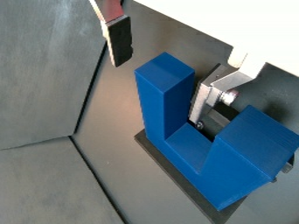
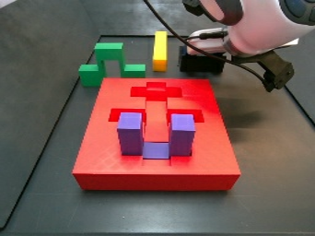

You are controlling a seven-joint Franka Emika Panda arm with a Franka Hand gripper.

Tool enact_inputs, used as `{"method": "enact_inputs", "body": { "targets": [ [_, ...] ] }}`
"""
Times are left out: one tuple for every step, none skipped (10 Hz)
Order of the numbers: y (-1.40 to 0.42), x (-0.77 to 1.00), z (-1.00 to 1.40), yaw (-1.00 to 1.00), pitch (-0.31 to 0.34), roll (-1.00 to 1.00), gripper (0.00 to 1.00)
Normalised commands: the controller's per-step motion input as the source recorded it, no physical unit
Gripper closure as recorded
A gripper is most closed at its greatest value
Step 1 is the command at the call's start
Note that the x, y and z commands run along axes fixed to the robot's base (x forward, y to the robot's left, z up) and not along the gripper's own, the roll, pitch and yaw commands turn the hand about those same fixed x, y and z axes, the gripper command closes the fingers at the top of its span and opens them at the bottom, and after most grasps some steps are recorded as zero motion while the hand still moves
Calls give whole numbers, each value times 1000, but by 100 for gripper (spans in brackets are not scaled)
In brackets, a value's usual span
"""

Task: Pick up the blue object. Move up. Place the blue object on the fixture. Regrasp the blue object. Move to above the board. Insert the blue object.
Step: Regrasp the blue object.

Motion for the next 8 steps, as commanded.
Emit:
{"method": "enact_inputs", "body": {
  "targets": [
    [123, 40, 0, 0, 20, 0, 0],
    [57, 0, 0, 0, 14, 0, 0],
    [0, 0, 0, 0, 0, 17, 0],
    [0, -74, 0, 0, -46, 111, 0],
    [0, 0, 0, 0, 0, 0, 100],
    [0, 0, 0, 0, 0, 0, 100],
    [0, 0, 0, 0, 0, 0, 100],
    [0, 0, 0, 0, 0, 0, 100]
  ]
}}
